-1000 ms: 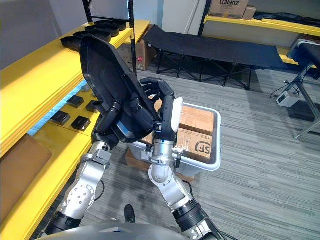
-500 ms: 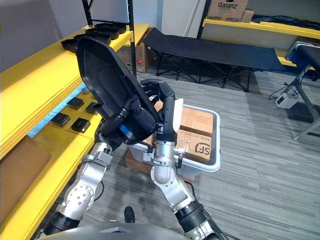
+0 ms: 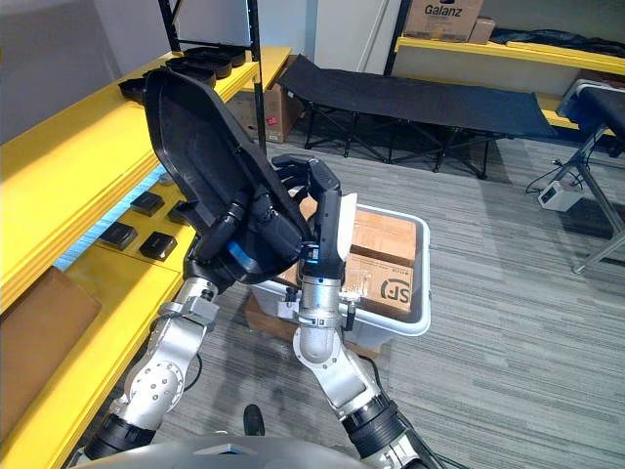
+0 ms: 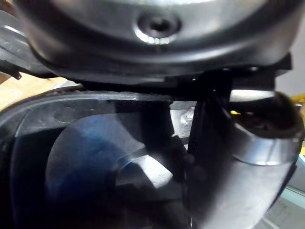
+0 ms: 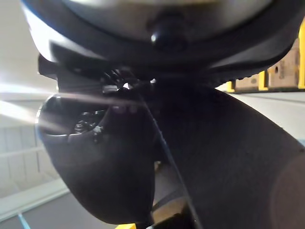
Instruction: Walk over and take three plastic housings, then place them on the shelf
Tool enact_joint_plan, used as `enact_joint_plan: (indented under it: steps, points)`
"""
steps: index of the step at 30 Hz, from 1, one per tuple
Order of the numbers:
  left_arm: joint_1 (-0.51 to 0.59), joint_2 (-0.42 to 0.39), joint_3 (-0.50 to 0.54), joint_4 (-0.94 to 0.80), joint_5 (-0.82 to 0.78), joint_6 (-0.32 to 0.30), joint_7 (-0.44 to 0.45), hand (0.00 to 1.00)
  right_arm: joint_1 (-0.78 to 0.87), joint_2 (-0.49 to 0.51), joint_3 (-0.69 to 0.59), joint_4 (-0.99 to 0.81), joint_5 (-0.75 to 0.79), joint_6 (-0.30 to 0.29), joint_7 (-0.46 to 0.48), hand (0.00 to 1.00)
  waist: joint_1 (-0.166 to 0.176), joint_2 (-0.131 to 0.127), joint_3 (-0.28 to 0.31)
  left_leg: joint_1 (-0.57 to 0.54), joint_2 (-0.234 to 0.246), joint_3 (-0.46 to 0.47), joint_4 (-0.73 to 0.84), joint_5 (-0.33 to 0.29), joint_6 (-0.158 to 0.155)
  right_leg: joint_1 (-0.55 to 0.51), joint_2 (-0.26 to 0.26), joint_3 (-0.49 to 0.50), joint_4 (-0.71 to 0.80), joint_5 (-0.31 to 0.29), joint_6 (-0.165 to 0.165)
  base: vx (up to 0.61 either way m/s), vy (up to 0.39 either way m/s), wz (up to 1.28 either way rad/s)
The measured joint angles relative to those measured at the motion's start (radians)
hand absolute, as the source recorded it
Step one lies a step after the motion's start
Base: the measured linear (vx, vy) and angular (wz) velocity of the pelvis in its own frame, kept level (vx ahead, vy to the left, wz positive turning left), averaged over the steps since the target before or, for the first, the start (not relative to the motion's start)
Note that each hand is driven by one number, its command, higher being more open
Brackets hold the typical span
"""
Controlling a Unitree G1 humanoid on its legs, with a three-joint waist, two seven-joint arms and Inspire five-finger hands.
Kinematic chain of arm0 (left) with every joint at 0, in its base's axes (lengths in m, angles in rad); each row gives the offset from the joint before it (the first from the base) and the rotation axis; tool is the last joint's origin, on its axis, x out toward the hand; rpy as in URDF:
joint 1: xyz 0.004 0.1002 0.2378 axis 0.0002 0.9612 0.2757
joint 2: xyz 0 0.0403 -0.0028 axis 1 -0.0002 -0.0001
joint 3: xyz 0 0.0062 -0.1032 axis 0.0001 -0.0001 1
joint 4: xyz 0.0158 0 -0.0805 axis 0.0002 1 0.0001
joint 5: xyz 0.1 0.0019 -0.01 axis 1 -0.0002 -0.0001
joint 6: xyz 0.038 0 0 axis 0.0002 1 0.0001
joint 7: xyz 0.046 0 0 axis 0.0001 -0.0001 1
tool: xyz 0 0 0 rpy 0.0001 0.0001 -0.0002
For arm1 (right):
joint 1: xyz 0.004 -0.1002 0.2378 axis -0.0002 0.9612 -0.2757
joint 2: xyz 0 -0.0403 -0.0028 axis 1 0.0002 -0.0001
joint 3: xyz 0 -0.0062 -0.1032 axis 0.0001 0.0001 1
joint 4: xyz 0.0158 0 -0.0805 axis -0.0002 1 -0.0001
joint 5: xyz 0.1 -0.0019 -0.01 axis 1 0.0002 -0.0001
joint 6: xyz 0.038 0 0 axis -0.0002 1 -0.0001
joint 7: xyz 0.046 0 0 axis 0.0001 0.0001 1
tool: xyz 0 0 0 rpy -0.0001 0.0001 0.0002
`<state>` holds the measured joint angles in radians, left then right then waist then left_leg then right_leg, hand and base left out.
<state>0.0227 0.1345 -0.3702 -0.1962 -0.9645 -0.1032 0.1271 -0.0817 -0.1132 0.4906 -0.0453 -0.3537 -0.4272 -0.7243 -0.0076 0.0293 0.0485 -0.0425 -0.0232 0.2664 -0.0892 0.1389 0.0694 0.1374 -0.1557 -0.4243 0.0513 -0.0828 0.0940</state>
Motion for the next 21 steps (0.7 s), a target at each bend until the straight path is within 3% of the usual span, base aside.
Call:
enact_joint_plan:
  steps: [6, 7, 13, 16, 21]
  points:
    - [0.000, 0.000, -0.008, 0.000, 0.037, -0.030, 0.004, 0.00, 0.000, 0.004, 0.002, -0.003, 0.007, -0.003, 0.000, 0.00, 0.000, 0.000, 0.000, 0.000, 0.000, 0.000, 0.000, 0.000, 0.000, 0.000, 0.000, 0.000, 0.000, 0.000, 0.000, 0.00, 0.000, 0.00]
    - [0.000, 0.000, -0.009, 0.000, 0.041, -0.032, 0.006, 0.00, 0.000, 0.004, 0.002, -0.002, 0.008, -0.003, 0.000, 1.00, 0.001, 0.000, 0.000, 0.000, 0.000, -0.001, 0.000, 0.000, 0.000, 0.000, 0.000, 0.000, 0.000, 0.000, 0.000, 0.00, 0.000, 0.00]
    - [0.000, -0.018, -0.017, -0.003, 0.203, -0.072, 0.109, 0.00, 0.049, -0.004, 0.012, 0.006, 0.014, -0.003, 0.049, 1.00, 0.001, 0.000, 0.000, 0.000, -0.001, -0.001, 0.000, 0.000, 0.000, 0.001, 0.000, -0.001, 0.000, 0.000, 0.000, 0.00, 0.000, 0.00]
    - [0.000, -0.024, -0.012, -0.009, 0.415, -0.075, 0.214, 0.00, 0.096, -0.008, 0.023, 0.012, 0.027, 0.000, 0.089, 1.00, 0.002, 0.000, 0.000, 0.000, -0.001, -0.003, 0.000, 0.000, 0.000, 0.001, 0.001, -0.003, 0.000, -0.001, -0.001, 0.00, 0.000, 0.00]
    - [0.000, -0.057, 0.022, -0.024, 0.642, -0.070, 0.311, 0.00, 0.114, -0.008, 0.030, 0.012, 0.026, 0.003, 0.115, 1.00, 0.002, 0.000, 0.000, 0.000, 0.000, -0.004, 0.000, 0.000, 0.000, 0.001, 0.001, -0.003, 0.001, -0.001, -0.001, 0.00, 0.000, 0.00]
